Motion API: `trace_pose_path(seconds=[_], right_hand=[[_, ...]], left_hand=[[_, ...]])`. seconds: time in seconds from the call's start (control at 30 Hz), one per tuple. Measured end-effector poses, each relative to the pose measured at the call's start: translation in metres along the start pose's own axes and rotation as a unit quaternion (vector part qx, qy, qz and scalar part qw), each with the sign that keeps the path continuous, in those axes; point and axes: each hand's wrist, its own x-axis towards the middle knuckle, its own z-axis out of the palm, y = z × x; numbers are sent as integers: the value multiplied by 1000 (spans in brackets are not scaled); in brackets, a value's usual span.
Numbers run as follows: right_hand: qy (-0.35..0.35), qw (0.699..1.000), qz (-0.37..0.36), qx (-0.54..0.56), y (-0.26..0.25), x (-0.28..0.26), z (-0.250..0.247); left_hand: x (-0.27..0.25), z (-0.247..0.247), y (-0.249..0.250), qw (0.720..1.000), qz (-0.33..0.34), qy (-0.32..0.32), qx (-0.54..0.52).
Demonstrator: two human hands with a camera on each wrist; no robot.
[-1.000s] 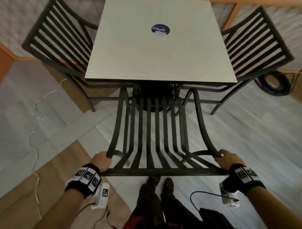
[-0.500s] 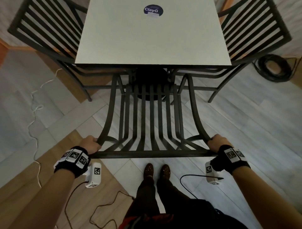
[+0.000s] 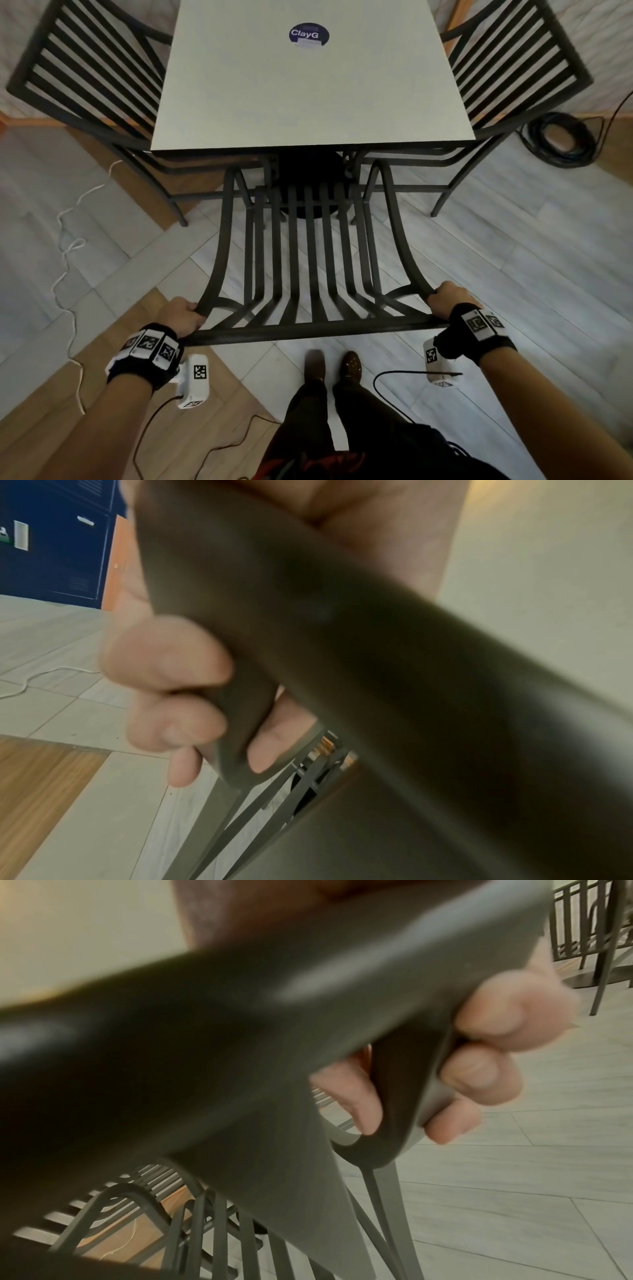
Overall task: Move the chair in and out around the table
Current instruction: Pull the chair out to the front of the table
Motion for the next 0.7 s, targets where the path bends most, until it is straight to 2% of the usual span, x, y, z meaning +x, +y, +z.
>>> trace_pose_path(seconds=[0.37,0.53,0.7], right_hand=[[16,1000,7,-8,2,3,3],[39,999,0,-1,8,-1,1],[45,998,-16,28,29,-4,-5]], left_hand=[[-4,-1,4,1000,21,4,-4],[-6,-1,1,998,66,5,11],[-27,-1,1,993,108,-24,46]])
